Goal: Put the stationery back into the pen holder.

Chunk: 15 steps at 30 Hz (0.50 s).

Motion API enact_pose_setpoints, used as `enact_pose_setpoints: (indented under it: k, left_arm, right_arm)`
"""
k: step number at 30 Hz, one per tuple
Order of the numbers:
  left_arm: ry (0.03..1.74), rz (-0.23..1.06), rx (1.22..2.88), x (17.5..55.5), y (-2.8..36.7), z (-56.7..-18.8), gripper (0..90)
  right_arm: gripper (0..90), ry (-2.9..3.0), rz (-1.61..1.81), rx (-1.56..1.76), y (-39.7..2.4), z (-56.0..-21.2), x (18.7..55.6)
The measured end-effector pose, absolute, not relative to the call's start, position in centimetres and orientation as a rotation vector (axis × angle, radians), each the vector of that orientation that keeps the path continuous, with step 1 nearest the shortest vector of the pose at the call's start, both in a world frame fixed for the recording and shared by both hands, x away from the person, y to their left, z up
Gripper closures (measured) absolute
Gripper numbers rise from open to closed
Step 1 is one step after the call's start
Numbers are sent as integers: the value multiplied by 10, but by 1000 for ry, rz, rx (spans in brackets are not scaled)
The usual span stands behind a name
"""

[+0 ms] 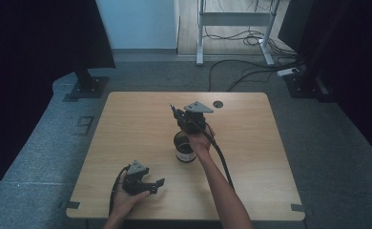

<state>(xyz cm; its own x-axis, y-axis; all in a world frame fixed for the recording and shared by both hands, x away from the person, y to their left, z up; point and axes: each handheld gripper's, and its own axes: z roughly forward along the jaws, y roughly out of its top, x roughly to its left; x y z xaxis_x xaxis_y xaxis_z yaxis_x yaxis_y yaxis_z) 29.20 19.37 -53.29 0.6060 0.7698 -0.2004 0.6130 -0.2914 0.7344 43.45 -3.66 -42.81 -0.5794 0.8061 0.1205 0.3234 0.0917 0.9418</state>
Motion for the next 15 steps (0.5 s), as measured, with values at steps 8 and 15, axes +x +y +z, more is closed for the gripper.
enact_pose_setpoints:
  k: [8,15]
  left_arm:
    - [1093,238,2017,292,192,-535,152]
    - [1087,238,2025,292,190,-537,152]
  right_arm:
    - [777,1947,1475,1121,-41,-440,434]
    - [776,1949,1469,1121,-44,-448,431]
